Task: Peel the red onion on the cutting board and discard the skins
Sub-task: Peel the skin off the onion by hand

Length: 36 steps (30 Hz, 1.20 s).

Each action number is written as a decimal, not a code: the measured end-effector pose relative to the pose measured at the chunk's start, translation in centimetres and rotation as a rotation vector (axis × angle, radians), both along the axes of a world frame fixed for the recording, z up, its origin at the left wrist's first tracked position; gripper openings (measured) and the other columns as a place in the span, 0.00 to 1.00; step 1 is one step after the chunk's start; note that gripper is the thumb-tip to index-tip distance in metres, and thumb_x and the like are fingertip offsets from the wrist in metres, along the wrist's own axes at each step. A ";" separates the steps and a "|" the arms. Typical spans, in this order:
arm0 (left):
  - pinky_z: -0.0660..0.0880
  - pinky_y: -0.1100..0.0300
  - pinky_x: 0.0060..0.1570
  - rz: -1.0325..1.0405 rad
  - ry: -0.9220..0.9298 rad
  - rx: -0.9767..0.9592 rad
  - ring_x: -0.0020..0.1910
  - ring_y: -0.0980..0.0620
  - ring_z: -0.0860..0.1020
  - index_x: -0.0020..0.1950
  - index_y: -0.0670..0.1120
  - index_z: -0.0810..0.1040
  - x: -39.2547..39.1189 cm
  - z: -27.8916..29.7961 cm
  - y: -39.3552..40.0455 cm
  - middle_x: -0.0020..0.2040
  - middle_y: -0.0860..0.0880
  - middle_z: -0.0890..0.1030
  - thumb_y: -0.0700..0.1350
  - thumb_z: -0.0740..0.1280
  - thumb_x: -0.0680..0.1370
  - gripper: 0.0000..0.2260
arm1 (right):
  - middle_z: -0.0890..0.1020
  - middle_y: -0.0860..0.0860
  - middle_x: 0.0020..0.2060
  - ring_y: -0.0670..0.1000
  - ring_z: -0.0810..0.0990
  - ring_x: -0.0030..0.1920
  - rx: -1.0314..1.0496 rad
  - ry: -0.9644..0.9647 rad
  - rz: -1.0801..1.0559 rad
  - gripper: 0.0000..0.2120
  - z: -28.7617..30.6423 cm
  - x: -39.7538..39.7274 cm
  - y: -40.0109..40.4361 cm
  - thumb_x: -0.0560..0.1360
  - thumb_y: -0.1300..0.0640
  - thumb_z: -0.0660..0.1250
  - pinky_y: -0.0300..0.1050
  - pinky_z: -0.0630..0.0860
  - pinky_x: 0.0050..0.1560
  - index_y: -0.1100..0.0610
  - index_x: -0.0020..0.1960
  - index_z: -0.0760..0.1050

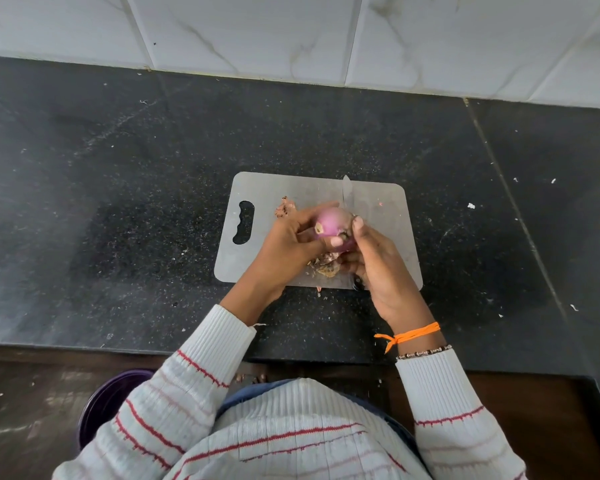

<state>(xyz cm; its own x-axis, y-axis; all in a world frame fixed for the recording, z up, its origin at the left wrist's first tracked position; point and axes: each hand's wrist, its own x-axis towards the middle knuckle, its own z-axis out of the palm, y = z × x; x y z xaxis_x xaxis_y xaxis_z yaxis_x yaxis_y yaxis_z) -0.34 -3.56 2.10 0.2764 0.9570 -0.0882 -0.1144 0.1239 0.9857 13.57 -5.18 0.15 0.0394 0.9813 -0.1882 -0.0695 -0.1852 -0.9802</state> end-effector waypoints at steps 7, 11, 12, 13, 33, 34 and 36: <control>0.79 0.60 0.49 0.033 0.067 0.013 0.48 0.51 0.81 0.58 0.44 0.77 -0.2 -0.3 -0.1 0.49 0.48 0.82 0.32 0.72 0.68 0.19 | 0.82 0.51 0.51 0.46 0.81 0.52 0.278 -0.140 -0.091 0.10 0.7 -0.5 -0.1 0.72 0.61 0.70 0.41 0.79 0.48 0.56 0.53 0.78; 0.79 0.56 0.50 0.016 0.075 0.014 0.50 0.47 0.82 0.59 0.44 0.77 0.2 -0.4 -0.4 0.50 0.46 0.83 0.33 0.73 0.67 0.21 | 0.82 0.53 0.41 0.46 0.80 0.43 0.322 -0.164 -0.236 0.03 0.2 -0.8 0.3 0.73 0.61 0.70 0.41 0.76 0.44 0.61 0.45 0.79; 0.79 0.57 0.50 0.016 0.079 0.015 0.50 0.48 0.82 0.59 0.43 0.77 0.3 -0.4 -0.4 0.50 0.46 0.83 0.32 0.73 0.67 0.21 | 0.81 0.54 0.38 0.47 0.79 0.41 0.332 -0.182 -0.266 0.04 0.1 -0.7 0.5 0.73 0.60 0.69 0.44 0.75 0.43 0.61 0.42 0.78; 0.79 0.57 0.50 0.019 0.071 0.009 0.49 0.49 0.81 0.59 0.43 0.77 0.4 -0.4 -0.5 0.50 0.46 0.83 0.32 0.73 0.67 0.21 | 0.81 0.54 0.36 0.49 0.78 0.39 0.342 -0.213 -0.278 0.06 0.0 -0.6 0.8 0.73 0.58 0.69 0.46 0.75 0.42 0.62 0.41 0.78; 0.79 0.64 0.45 0.044 0.045 -0.086 0.53 0.48 0.79 0.61 0.41 0.75 -0.8 -1.0 0.2 0.55 0.45 0.79 0.29 0.72 0.66 0.25 | 0.82 0.51 0.43 0.46 0.81 0.47 0.364 -0.284 -0.129 0.09 0.9 -0.6 0.5 0.67 0.63 0.75 0.37 0.77 0.49 0.53 0.46 0.80; 0.79 0.62 0.46 0.029 0.035 -0.090 0.54 0.47 0.79 0.62 0.41 0.74 -0.7 -1.0 0.1 0.56 0.45 0.79 0.29 0.71 0.67 0.24 | 0.81 0.51 0.43 0.46 0.81 0.47 0.374 -0.279 -0.147 0.09 0.8 -0.6 0.6 0.67 0.63 0.74 0.36 0.76 0.48 0.55 0.46 0.81; 0.80 0.55 0.49 -0.003 0.011 -0.117 0.54 0.44 0.79 0.63 0.42 0.73 -0.7 -1.2 -0.1 0.57 0.42 0.78 0.30 0.69 0.70 0.22 | 0.81 0.52 0.42 0.47 0.81 0.46 0.373 -0.257 -0.177 0.06 0.7 -0.6 0.7 0.68 0.63 0.74 0.34 0.75 0.47 0.58 0.45 0.81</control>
